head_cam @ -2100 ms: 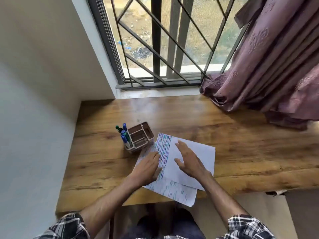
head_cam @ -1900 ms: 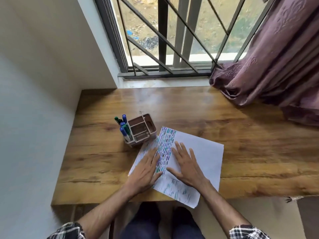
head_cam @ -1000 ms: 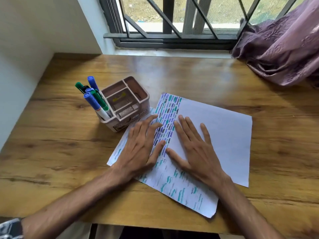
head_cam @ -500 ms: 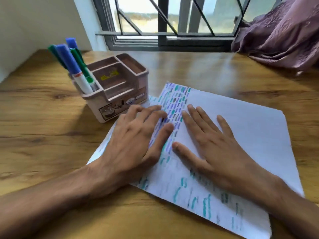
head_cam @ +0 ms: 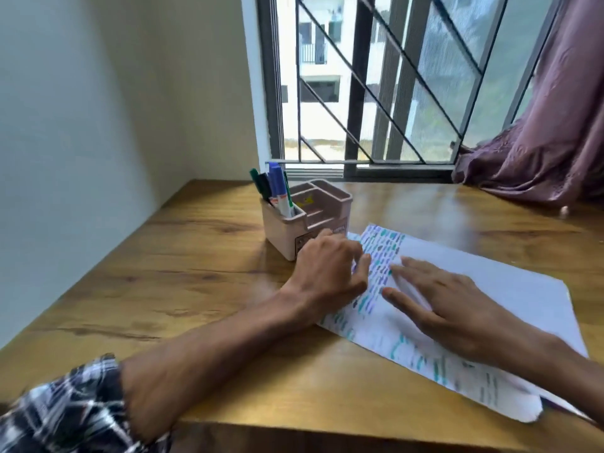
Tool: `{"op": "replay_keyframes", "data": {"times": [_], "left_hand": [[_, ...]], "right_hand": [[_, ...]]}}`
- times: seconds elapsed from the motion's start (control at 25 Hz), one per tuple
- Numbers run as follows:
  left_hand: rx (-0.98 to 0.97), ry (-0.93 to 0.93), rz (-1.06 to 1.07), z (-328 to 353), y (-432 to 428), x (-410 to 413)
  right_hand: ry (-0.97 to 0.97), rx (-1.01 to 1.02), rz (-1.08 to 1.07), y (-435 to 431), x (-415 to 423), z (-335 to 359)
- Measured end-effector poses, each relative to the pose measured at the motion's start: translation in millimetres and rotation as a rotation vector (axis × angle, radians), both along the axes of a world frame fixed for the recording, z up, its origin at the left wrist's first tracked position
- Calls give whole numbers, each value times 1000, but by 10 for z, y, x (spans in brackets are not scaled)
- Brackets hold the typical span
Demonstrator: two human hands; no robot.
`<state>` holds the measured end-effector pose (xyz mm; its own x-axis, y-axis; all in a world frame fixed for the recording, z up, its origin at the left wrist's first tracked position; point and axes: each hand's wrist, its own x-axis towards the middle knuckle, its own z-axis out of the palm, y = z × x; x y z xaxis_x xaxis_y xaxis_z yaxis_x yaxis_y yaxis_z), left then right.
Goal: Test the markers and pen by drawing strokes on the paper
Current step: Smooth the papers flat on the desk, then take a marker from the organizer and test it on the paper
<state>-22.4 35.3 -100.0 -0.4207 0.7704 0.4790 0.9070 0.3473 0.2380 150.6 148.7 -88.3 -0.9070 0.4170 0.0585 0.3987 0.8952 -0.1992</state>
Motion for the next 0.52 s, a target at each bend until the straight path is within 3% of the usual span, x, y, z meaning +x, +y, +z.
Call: {"op": "replay_keyframes", "data": {"times": [0.24, 0.4, 0.52], "left_hand": [[-10, 0, -7, 4, -34, 32], [64, -9, -45, 5, -41, 2], [144, 13, -130, -49, -49, -34]], "right_hand": [[567, -21, 104, -97, -328, 341], [730, -89, 190, -272, -873, 529], [742, -201, 207, -356, -1279, 539]]}}
